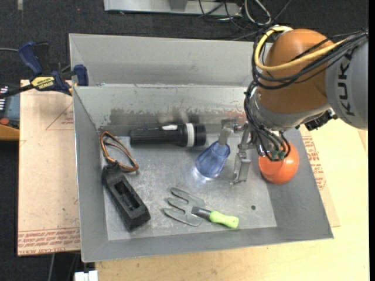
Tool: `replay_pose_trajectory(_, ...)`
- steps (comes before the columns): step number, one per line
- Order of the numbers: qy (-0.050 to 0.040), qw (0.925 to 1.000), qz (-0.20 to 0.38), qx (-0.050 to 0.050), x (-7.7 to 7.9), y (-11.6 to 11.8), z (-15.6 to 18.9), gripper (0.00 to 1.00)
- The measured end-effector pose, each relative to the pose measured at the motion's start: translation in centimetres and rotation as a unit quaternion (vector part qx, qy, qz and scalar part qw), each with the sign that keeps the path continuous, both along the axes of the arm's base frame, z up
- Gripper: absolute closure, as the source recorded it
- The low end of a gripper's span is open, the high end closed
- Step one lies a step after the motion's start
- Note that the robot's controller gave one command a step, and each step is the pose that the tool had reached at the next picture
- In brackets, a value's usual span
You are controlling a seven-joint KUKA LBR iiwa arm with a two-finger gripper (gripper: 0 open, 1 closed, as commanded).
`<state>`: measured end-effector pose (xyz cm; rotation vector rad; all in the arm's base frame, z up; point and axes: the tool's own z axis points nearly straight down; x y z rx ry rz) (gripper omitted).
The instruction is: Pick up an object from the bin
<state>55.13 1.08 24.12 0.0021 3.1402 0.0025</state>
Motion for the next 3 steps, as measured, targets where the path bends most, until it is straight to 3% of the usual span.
replay_pose_trajectory(1, 0.0, 1.0, 0.0, 0.0, 0.0, 0.0, 0.0, 0.0)
replay_pose_trajectory(2, -0.0008, 0.9975, 0.071, 0.0, 1.6, 6.3, -5.9, 1.0)
replay_pose_trajectory(3, -0.0008, 0.9975, 0.071, 0.0, 1.6, 6.3, -5.8, 1.0)
